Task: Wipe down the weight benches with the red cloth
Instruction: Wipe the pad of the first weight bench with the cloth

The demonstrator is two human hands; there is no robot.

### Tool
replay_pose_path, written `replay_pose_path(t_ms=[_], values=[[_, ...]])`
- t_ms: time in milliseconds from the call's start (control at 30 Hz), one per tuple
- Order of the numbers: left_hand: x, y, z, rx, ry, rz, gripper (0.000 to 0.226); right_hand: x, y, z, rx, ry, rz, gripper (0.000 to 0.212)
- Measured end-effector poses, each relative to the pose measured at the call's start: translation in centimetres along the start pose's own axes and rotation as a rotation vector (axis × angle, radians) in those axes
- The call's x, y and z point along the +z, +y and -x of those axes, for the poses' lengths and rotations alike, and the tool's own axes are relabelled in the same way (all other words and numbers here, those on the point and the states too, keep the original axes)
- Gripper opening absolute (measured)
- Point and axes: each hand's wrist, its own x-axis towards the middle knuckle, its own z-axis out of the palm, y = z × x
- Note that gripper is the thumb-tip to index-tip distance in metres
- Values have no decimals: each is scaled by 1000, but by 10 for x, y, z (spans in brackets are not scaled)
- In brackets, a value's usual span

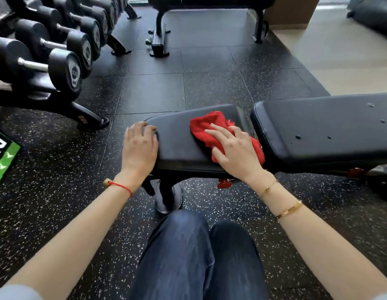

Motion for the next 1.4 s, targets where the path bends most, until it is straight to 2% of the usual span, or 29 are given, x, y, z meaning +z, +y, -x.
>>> replay_pose_path(t_ms=[67, 167, 267, 367, 467, 600, 800, 933, 1100, 1167, 1300, 1400], values=[[-4, 24, -2, 75, 37, 42, 30, -4, 7, 5, 16, 47, 11, 49], [-3, 76, -10, 238, 76, 183, 29, -20, 35, 16, 97, 207, 38, 45], [7, 125, -21, 367, 46, 292, 31, -46, 78, 21, 235, 300, 107, 45], [25, 162, -26, 441, -59, 310, 34, -51, 108, 30, 385, 150, 146, 48], [48, 184, -26, 471, -162, 290, 40, -42, 114, 42, 446, 5, 170, 53], [69, 190, -26, 483, -231, 241, 42, -40, 123, 56, 519, 19, 148, 56], [74, 191, -24, 484, -195, 244, 40, -45, 165, 28, 764, -79, 104, 59], [76, 190, -26, 483, -183, 230, 40, -37, 154, 4, 673, -134, 107, 59], [79, 191, -26, 480, -162, 230, 40, -36, 148, 37, 447, -71, 90, 58], [78, 190, -26, 479, -164, 227, 40, -42, 162, 43, 468, -50, 61, 56], [78, 191, -25, 470, -147, 218, 42, -53, 203, 19, 638, -80, 51, 55], [78, 192, -25, 441, -131, 235, 43, -49, 207, -10, 594, -125, 39, 53]])
